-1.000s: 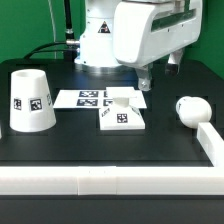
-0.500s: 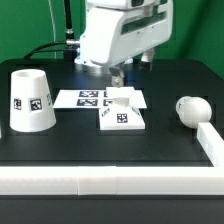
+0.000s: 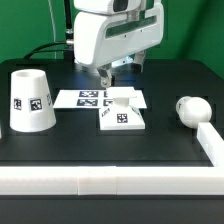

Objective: Assemble lamp

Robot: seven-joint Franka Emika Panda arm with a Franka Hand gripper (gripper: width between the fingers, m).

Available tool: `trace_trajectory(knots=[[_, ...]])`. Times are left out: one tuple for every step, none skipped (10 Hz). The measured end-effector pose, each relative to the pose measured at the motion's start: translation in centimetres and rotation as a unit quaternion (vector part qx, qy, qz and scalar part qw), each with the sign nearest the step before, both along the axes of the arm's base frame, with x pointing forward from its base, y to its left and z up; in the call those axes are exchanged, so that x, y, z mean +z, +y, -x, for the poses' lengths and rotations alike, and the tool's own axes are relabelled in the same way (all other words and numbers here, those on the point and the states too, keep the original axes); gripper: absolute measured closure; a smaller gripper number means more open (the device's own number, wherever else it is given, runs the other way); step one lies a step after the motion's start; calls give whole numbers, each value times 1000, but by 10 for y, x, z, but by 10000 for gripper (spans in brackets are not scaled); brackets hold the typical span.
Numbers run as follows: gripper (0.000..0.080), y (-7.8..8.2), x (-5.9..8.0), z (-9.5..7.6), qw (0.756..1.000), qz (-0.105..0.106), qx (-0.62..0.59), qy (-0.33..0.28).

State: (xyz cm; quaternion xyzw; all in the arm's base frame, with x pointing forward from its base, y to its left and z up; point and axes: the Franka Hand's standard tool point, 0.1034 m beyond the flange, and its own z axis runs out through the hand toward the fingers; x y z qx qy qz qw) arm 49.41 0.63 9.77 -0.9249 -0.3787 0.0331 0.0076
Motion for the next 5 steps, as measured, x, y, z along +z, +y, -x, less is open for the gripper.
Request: trace_trajectory(knots=[[100,0,0,0,999,2,-37,0],[100,0,0,0,998,4,-64,-1],[100,1,0,1,995,6,-100,-1],[100,0,-3,7,990,9,-143,3],[100,1,-6,12,982,11,-186,6]])
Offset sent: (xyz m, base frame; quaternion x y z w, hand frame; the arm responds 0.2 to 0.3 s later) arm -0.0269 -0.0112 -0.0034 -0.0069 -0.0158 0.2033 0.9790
